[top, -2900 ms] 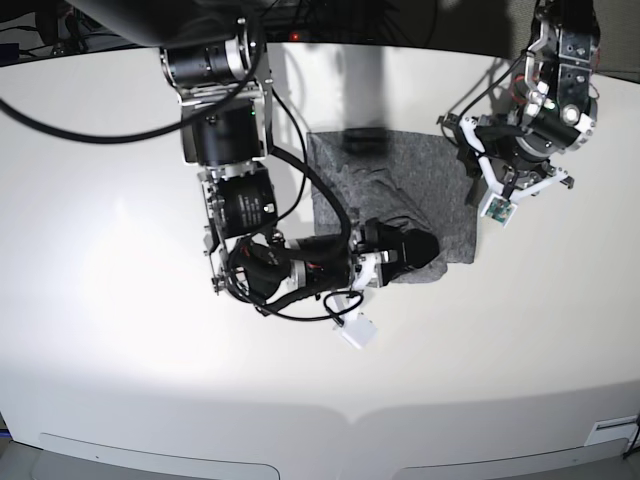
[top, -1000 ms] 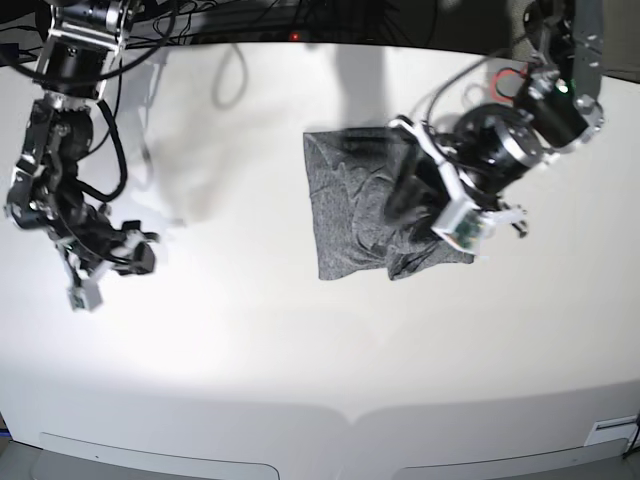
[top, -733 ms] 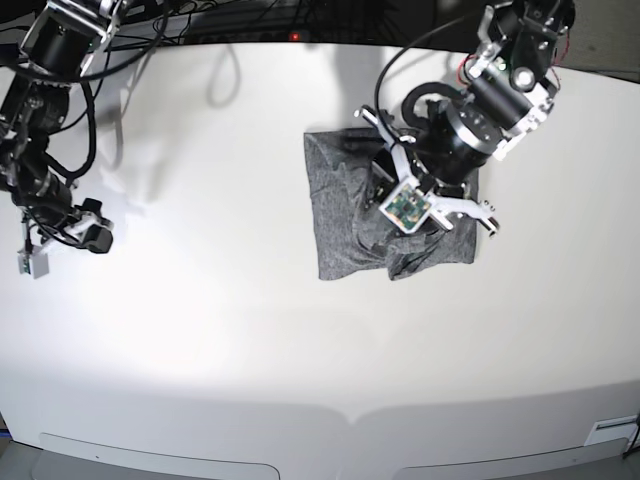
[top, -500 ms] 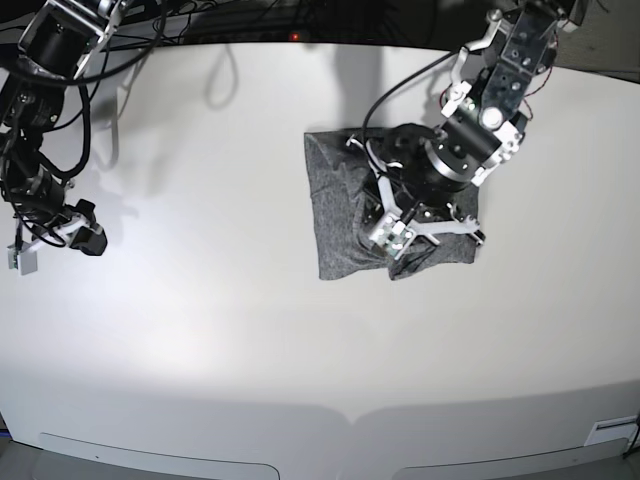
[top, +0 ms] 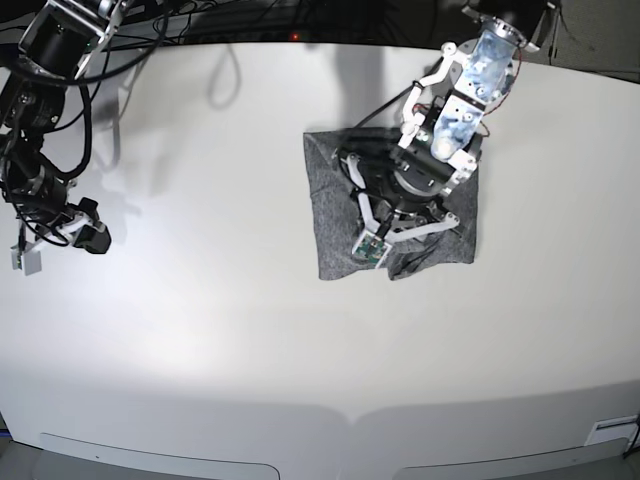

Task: Fold the T-shirt properly
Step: 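Press the left gripper down onto the middle of the folded bundle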

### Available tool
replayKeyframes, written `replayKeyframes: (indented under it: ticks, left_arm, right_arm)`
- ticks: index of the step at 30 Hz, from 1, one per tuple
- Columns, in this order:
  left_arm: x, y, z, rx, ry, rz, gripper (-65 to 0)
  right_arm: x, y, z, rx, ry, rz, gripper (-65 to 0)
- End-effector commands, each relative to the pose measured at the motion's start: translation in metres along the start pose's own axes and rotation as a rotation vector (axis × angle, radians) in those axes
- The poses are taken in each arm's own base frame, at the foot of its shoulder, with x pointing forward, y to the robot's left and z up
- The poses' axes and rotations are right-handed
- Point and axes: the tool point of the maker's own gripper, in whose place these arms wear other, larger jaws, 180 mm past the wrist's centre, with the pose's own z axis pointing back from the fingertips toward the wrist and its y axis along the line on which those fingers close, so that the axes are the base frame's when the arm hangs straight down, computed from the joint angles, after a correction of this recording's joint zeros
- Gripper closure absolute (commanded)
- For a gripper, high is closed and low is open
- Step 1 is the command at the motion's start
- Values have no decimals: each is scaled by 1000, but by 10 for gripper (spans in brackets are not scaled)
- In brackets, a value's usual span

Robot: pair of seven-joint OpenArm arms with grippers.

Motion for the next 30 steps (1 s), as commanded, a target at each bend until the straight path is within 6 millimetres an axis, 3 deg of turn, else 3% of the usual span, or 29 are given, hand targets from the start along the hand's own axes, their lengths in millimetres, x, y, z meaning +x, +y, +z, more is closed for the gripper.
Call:
replayKeyframes:
  ticks: [1, 6, 7, 9, 10, 16, 23, 30]
  left_arm:
    - [15, 9, 3, 34, -45, -2, -202]
    - [12, 17, 3, 77, -20, -17, -194]
    - [10, 17, 3, 77, -10, -17, -158]
    - [6, 17, 3, 77, 14, -16, -29]
    - [5, 17, 3, 77, 21, -16, 0]
    - [8, 29, 12, 141, 34, -53, 0]
    - [34, 55, 52, 275, -18, -89, 0]
    - [-3, 46, 75, 260, 27, -105, 0]
  right_arm:
    - [23, 1, 5, 8, -64, 24, -168]
    - [24, 2, 5, 11, -67, 23, -168]
    - [24, 2, 6, 11, -67, 23, -168]
    - [24, 2, 5, 10, -67, 23, -168]
    - [24, 2, 5, 10, -67, 23, -168]
    - [23, 2, 6, 10, -66, 23, -168]
    - [23, 2, 5, 10, -66, 23, -168]
    - [23, 2, 5, 10, -66, 23, -168]
